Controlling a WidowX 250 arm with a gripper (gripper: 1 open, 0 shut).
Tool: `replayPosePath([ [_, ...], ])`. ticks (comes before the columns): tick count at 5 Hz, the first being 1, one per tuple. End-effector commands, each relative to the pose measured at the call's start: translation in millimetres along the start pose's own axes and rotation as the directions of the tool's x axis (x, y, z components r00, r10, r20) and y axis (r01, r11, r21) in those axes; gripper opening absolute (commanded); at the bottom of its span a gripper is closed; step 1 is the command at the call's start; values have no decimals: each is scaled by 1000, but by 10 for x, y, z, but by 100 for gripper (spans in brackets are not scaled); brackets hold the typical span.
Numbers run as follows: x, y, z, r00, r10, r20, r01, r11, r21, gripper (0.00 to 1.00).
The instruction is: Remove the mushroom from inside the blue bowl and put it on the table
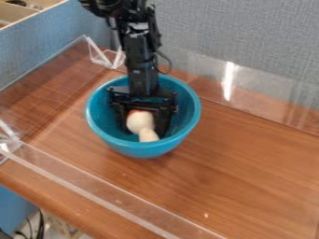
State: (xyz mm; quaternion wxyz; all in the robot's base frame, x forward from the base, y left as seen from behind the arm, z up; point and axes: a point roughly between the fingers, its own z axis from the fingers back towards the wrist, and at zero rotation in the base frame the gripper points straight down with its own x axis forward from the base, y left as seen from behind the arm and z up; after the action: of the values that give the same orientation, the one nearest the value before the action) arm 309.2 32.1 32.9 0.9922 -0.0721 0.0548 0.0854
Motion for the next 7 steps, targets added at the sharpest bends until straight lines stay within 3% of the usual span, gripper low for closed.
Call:
replayPosePath([
  [1,-11,-164,50,996,-81,37,81,997,-5,100],
  [2,2,-197,49,995,-93,38,94,996,-12,0],
  [3,2,-250,64,993,-111,40,111,994,-19,0],
  [5,90,-424,133,971,-236,31,237,971,-25,0],
  [7,5,-842,241,968,-248,39,250,967,-39,0],
])
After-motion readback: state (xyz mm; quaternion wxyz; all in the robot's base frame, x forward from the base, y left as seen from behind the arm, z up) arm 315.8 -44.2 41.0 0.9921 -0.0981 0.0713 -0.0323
